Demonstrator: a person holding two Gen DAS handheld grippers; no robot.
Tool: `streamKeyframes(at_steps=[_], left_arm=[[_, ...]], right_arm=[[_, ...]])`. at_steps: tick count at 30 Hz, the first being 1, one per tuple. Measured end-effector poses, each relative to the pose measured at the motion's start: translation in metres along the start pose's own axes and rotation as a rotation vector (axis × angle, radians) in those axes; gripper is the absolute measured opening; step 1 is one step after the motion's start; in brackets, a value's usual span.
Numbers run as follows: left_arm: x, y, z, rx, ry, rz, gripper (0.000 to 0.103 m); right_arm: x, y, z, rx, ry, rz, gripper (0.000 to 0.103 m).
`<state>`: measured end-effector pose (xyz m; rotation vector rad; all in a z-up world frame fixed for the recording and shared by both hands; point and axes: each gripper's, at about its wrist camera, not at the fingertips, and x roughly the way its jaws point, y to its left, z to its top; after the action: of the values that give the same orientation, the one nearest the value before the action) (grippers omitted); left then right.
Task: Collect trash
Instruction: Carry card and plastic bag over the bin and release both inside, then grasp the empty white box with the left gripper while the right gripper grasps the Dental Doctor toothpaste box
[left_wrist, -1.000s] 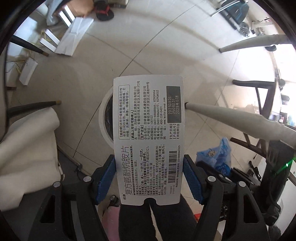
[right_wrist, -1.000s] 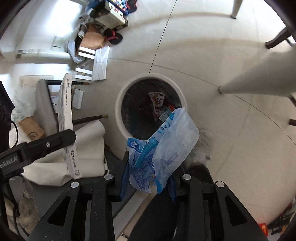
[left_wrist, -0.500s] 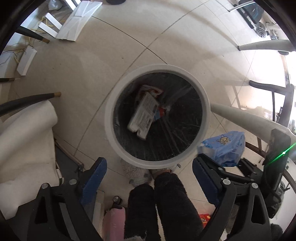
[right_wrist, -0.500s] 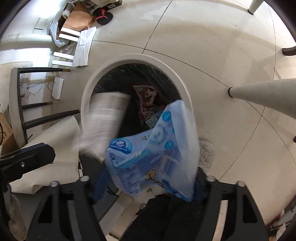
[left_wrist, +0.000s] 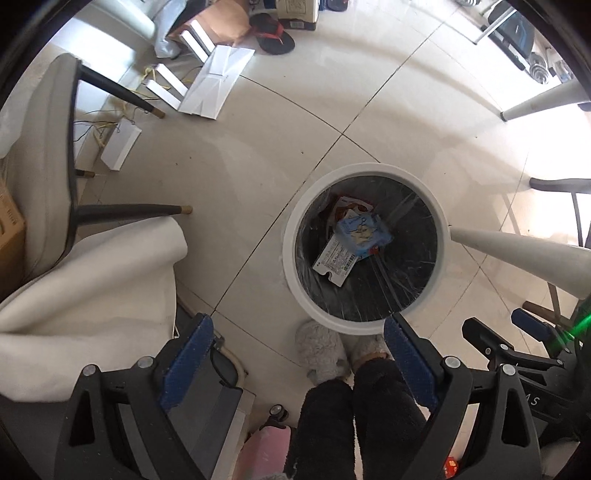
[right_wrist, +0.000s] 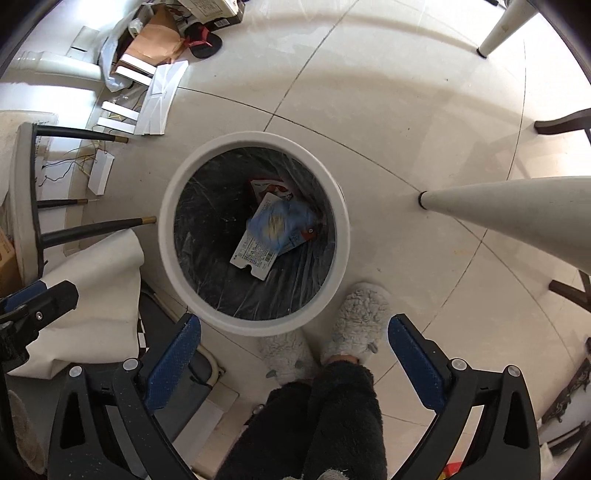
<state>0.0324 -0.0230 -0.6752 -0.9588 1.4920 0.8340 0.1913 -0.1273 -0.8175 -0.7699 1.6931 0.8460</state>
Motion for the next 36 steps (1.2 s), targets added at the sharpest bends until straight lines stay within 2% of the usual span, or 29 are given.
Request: streamKeyframes(at_steps=[7,14,21,26,31,35,36], left_arm=[[-0.052,-0.002,-0.025,-0.006,-0.035,0.022,0.094],[-0.122,-0.007,-0.064,0.005,-0.074,0.002,0.094],[-0.192,-0.010,-0.105,0.020,-0.103,-0.018,0.094],[-0.246,-0.008,-0.125,0.028,-0.160,-0.033,0.094],[-0.309,-0.011,-0.124,0.017,-0.267,-0.049,0.094],[-0.360,-0.028,-0.097,0.045,-0.366,-0.062,0.095],[-0.373,-0.035,-0.086,0.061,-0.392,-0.059,0.100]], right_arm=[[-0.058,0.013,-0.019,-0.007,-0.043,-0.059,0.102],[-0.145,0.021,-0.054,0.009,-0.100,-0.083,0.102],[-0.243,0.034,-0.096,0.001,-0.158,-0.067,0.102],[-0.306,0.046,-0.124,-0.005,-0.180,-0.040,0.102],[-0.370,0.048,-0.140,0.021,-0.226,0.017,0.102],[-0.427,0.034,-0.129,0.080,-0.297,0.070,0.102],[-0.441,0.029,-0.122,0.096,-0.317,0.080,0.102]])
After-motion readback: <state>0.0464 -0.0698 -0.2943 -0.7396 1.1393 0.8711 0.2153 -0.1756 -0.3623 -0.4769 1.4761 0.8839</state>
